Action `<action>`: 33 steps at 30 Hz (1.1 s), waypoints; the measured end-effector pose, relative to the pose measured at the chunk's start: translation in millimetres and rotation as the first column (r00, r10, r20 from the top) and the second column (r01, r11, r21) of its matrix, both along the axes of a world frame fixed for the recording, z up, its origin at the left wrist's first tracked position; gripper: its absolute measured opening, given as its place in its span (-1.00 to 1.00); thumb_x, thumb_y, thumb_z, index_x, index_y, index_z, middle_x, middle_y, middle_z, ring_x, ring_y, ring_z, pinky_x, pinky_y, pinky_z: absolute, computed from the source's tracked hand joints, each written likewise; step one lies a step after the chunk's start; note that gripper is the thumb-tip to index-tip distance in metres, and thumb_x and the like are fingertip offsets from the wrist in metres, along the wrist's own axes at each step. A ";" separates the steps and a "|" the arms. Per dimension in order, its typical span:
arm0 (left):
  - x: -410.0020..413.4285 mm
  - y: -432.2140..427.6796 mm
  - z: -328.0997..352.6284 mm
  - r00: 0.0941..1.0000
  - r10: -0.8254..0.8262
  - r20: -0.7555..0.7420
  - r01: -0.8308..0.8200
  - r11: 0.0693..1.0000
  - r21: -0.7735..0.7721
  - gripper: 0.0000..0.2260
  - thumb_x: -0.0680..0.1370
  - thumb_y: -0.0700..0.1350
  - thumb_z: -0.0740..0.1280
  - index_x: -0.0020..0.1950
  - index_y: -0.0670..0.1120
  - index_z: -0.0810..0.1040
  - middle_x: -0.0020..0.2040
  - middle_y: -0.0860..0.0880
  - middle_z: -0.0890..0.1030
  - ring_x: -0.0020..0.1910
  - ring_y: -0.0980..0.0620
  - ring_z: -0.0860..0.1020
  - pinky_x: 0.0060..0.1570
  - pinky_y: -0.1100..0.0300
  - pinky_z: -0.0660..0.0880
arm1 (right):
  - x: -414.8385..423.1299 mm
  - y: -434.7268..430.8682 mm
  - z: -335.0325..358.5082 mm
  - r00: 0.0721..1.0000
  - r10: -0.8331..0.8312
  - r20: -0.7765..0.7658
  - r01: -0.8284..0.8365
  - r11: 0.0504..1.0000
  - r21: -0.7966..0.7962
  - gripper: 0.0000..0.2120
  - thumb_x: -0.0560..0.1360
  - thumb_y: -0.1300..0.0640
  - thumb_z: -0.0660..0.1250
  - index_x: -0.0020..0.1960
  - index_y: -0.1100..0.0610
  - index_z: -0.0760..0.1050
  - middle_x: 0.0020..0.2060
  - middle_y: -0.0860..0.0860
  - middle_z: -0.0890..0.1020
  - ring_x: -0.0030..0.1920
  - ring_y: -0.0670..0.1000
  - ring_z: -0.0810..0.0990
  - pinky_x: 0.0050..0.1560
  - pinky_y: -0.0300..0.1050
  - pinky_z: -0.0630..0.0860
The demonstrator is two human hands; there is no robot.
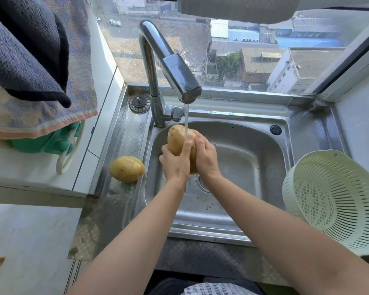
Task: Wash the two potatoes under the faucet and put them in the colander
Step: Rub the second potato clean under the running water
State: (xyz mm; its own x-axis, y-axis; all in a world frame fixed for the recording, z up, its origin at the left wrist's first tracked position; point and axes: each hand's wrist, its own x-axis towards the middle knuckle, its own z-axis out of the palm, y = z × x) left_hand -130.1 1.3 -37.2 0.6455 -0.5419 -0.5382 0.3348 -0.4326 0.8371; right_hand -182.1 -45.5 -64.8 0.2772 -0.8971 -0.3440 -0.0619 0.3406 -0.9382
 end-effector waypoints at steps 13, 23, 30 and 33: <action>13.1 2.9 -8.2 0.964 0.221 -0.148 -0.223 0.975 0.001 -0.67 0.60 0.16 0.15 -0.02 0.00 0.60 0.07 -0.14 0.64 0.12 -0.15 0.60 0.18 -0.12 0.56 | 9.6 -9.3 30.4 0.943 0.315 -0.104 -0.297 0.942 0.153 -0.77 0.60 -0.05 0.15 0.12 0.08 0.41 0.08 0.06 0.51 0.10 0.04 0.51 0.05 -0.06 0.53; 15.7 9.7 -7.2 0.989 0.149 0.025 -0.149 0.989 -0.008 -0.40 0.42 0.34 0.07 0.15 0.00 0.64 0.11 -0.07 0.66 0.15 -0.10 0.59 0.23 -0.17 0.51 | 14.0 -14.1 44.6 0.939 0.341 -0.032 -0.310 0.886 0.344 -0.76 0.33 0.03 0.09 -0.08 0.10 0.39 -0.08 0.19 0.53 0.00 0.14 0.52 0.18 0.13 0.49; 15.3 12.2 -11.1 0.993 0.094 0.073 -0.093 0.996 -0.010 -0.40 0.39 0.38 0.05 0.09 0.03 0.65 0.09 -0.07 0.67 0.15 -0.12 0.59 0.22 -0.20 0.50 | 10.5 -13.0 42.0 0.956 0.295 -0.004 -0.269 0.877 0.399 -0.79 0.45 0.10 0.07 -0.19 0.10 0.46 -0.16 0.08 0.57 -0.05 0.07 0.51 0.09 0.07 0.48; 16.7 13.1 -14.0 0.993 0.098 0.070 -0.098 0.995 -0.008 -0.36 0.38 0.39 0.05 0.17 0.04 0.63 0.14 -0.07 0.66 0.19 -0.12 0.58 0.24 -0.20 0.49 | 9.8 -12.7 42.9 0.952 0.306 0.000 -0.281 0.874 0.396 -0.76 0.49 0.11 0.05 -0.21 0.06 0.46 -0.18 0.06 0.57 -0.06 0.06 0.51 0.09 0.07 0.48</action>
State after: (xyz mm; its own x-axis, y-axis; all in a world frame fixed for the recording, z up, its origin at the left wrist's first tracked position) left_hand -113.3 14.4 -51.2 0.7319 -0.4766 -0.4870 0.3152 -0.3968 0.8621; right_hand -172.3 -58.2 -22.0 0.4743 -0.5697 -0.6712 -0.2688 0.6323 -0.7266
